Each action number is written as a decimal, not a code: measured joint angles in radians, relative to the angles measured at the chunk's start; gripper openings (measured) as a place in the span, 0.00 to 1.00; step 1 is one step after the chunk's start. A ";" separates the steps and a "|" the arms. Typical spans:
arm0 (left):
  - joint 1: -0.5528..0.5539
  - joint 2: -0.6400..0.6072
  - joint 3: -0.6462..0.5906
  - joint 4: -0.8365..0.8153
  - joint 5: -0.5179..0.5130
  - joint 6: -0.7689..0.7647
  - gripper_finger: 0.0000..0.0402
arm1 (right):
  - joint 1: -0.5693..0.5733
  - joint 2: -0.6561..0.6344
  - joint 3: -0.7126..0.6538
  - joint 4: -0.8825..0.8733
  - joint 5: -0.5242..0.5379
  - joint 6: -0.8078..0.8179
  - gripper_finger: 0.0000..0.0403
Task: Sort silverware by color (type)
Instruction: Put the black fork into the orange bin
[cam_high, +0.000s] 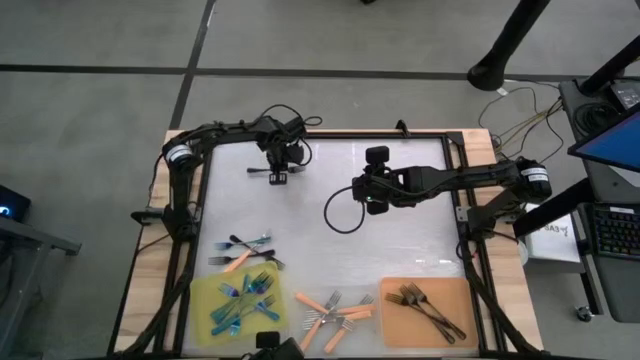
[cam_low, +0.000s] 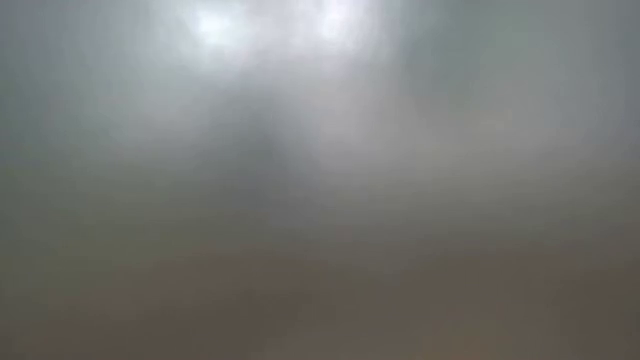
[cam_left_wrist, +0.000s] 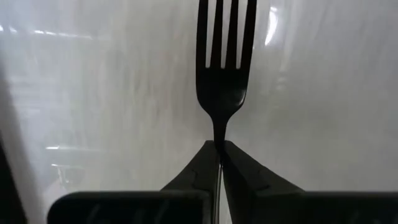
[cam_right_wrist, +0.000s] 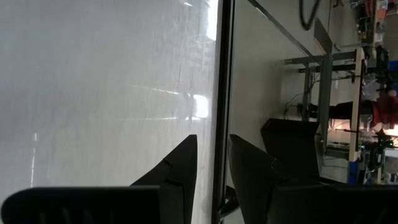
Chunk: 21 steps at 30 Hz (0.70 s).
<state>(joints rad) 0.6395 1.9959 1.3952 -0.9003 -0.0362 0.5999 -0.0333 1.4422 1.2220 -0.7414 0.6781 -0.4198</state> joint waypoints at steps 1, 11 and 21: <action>0.000 -0.007 0.000 0.004 0.005 -0.007 0.00 | 0.000 0.000 0.000 0.000 0.000 0.000 0.20; -0.001 -0.105 -0.021 0.029 0.150 -0.171 0.00 | 0.000 0.000 0.000 0.000 0.000 0.000 0.20; -0.057 -0.321 -0.237 0.295 0.286 -0.366 0.00 | 0.000 0.000 0.000 0.000 0.000 0.000 0.20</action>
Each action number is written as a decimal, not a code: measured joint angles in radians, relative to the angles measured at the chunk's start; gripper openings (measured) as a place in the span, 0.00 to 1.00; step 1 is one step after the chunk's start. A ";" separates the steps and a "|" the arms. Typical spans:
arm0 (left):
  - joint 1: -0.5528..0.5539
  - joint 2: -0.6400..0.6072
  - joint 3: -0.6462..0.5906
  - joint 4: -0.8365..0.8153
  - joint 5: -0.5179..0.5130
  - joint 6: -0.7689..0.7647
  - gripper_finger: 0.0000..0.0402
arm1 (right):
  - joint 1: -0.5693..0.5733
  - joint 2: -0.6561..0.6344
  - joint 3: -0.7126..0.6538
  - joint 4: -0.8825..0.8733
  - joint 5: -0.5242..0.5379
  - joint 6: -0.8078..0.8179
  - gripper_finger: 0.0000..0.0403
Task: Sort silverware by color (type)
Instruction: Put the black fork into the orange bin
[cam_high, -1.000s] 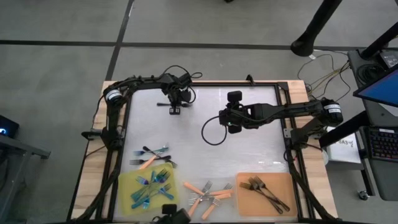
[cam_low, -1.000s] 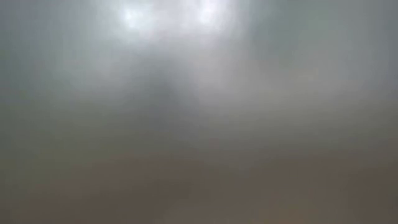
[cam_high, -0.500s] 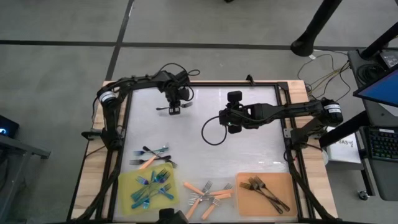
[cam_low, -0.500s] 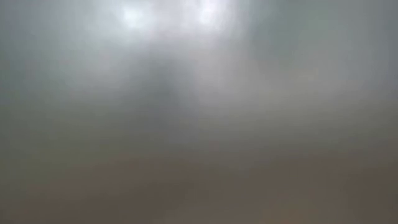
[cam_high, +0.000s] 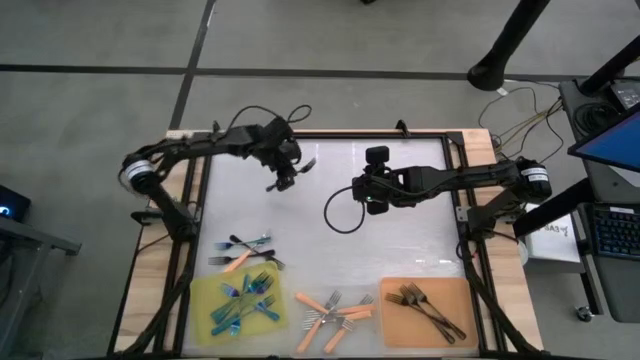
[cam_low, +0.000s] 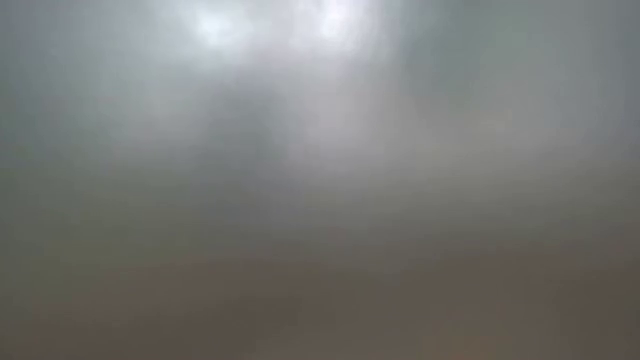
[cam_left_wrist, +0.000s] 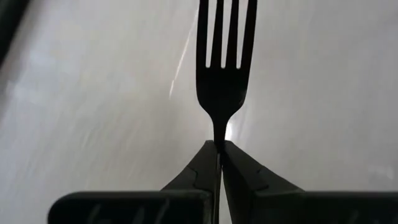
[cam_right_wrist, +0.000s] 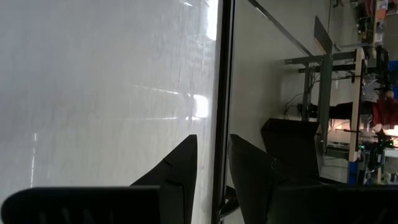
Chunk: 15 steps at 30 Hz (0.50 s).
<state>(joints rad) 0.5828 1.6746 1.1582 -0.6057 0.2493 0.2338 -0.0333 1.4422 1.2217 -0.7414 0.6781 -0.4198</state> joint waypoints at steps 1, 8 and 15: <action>-0.014 -0.032 -0.035 0.061 0.018 -0.025 0.00 | 0.000 0.000 0.000 0.000 0.000 0.000 0.20; -0.130 -0.243 -0.292 0.591 0.022 -0.253 0.00 | 0.000 0.000 0.000 0.026 0.000 -0.305 0.20; -0.249 -0.328 -0.507 1.103 -0.091 -0.436 0.00 | 0.000 0.000 0.000 0.023 0.000 -0.374 0.20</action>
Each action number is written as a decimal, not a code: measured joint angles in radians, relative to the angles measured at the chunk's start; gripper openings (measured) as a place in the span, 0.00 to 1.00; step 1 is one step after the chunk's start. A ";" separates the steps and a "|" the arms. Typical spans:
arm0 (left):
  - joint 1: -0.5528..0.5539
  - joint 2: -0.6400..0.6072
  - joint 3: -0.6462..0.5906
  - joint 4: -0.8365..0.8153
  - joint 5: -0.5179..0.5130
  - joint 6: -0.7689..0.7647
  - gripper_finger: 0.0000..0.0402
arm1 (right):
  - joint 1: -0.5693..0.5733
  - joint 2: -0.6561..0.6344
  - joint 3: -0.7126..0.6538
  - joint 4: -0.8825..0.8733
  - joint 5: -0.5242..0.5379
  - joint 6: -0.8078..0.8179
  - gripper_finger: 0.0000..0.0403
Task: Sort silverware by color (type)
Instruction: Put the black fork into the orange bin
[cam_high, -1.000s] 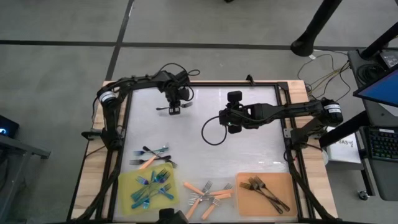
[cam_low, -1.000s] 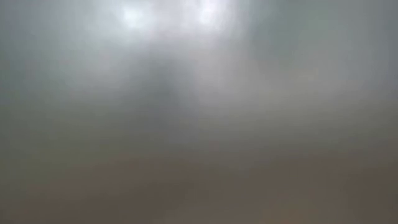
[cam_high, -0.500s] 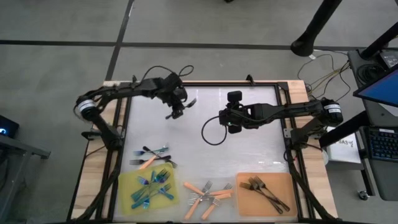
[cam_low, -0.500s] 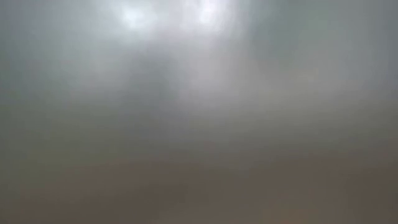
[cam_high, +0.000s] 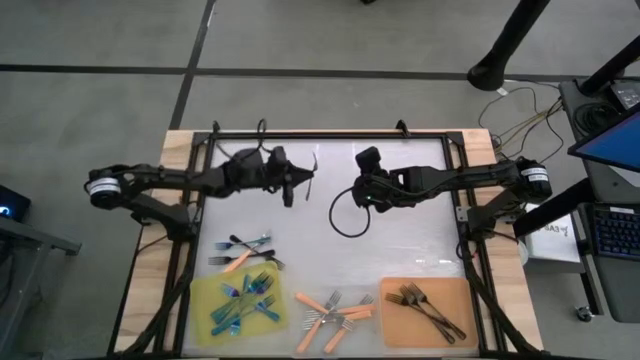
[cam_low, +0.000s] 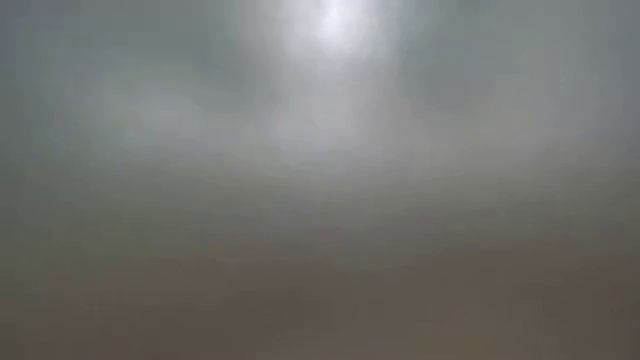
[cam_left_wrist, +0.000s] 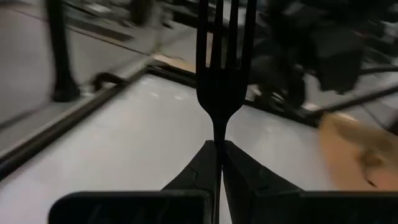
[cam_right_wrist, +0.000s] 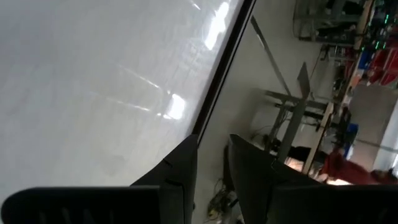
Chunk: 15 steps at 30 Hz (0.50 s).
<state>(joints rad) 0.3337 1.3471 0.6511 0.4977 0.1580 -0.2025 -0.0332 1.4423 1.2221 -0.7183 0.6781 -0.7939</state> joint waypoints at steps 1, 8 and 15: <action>-0.018 -0.003 -0.021 0.034 -0.053 -0.010 0.00 | 0.000 0.000 0.000 0.000 0.000 0.014 0.20; -0.109 -0.001 -0.086 0.106 -0.241 -0.043 0.00 | 0.000 0.000 0.000 0.022 -0.126 0.188 0.20; -0.153 -0.001 -0.086 0.182 -0.332 -0.051 0.00 | -0.013 0.000 0.000 0.291 -0.539 0.420 0.20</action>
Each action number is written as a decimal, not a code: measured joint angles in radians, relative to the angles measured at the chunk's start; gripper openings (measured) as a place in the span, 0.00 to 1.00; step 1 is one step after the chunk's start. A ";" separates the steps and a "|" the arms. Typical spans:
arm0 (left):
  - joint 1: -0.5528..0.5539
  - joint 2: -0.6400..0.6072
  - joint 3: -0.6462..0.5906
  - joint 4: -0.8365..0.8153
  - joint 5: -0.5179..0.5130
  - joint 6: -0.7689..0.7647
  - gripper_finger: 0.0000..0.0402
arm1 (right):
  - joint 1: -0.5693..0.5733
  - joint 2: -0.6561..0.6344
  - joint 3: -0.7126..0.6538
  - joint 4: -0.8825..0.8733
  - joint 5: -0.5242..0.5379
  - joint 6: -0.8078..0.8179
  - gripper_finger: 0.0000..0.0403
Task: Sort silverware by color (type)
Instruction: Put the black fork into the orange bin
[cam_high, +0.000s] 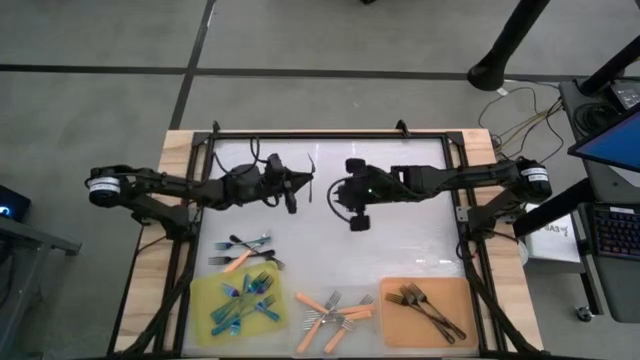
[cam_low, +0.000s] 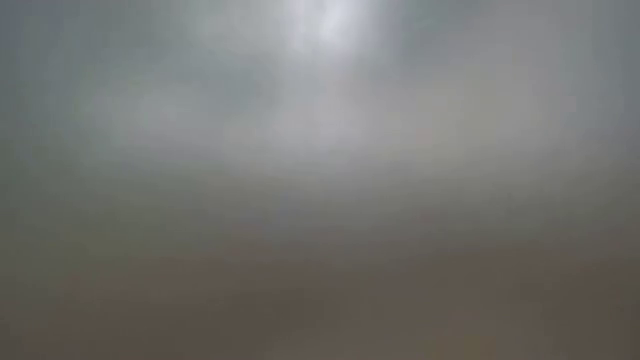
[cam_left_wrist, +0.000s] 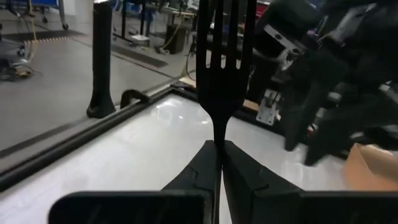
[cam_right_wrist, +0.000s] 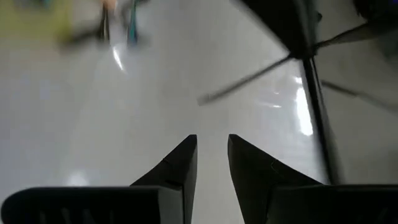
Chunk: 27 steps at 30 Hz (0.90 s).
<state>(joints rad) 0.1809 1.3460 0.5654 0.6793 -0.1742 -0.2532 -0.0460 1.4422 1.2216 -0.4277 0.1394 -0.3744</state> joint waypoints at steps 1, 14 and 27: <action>0.000 0.000 0.004 -0.001 -0.003 0.000 0.00 | 0.000 0.000 0.000 0.031 -0.009 0.070 0.20; -0.021 0.006 0.013 0.030 -0.152 -0.048 0.00 | 0.000 0.000 0.000 0.135 -0.026 0.428 0.20; -0.067 0.107 0.019 0.250 -0.209 -0.071 0.00 | -0.049 0.031 -0.003 0.155 0.122 0.543 0.20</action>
<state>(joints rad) 0.1142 1.4531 0.5844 0.9293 -0.3836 -0.3241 -0.0954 1.4735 1.2191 -0.2728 0.2616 0.1682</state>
